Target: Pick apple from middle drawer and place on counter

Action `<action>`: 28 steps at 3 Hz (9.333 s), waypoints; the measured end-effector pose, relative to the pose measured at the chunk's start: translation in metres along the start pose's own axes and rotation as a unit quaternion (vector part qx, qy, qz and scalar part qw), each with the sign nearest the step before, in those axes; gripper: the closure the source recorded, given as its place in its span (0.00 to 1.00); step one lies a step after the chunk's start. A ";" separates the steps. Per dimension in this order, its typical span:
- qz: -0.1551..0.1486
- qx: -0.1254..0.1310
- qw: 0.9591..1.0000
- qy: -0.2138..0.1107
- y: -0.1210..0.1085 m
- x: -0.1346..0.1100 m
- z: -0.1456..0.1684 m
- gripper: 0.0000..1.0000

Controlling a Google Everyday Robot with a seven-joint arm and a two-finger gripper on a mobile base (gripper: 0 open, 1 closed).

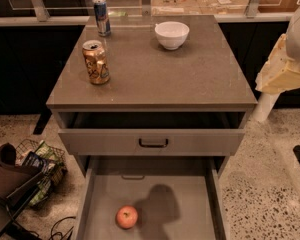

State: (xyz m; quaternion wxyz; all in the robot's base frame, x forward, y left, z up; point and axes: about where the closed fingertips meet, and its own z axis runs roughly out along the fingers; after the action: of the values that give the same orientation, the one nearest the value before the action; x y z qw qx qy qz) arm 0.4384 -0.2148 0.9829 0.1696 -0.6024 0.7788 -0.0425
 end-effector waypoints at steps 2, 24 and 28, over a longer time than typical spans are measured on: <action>-0.001 0.005 1.000 -0.001 0.000 -0.001 -0.002 0.49; 0.030 -0.139 0.890 -0.432 0.212 -0.089 0.551 0.00; 0.009 -0.164 0.866 -0.473 0.258 -0.143 0.590 0.00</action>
Offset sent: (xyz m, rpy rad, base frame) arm 0.0000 0.0000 0.0000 0.0000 0.0000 0.0000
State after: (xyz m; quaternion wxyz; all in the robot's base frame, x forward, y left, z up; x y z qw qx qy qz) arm 0.4175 0.0726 0.3898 0.4172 -0.5621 0.6064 0.3772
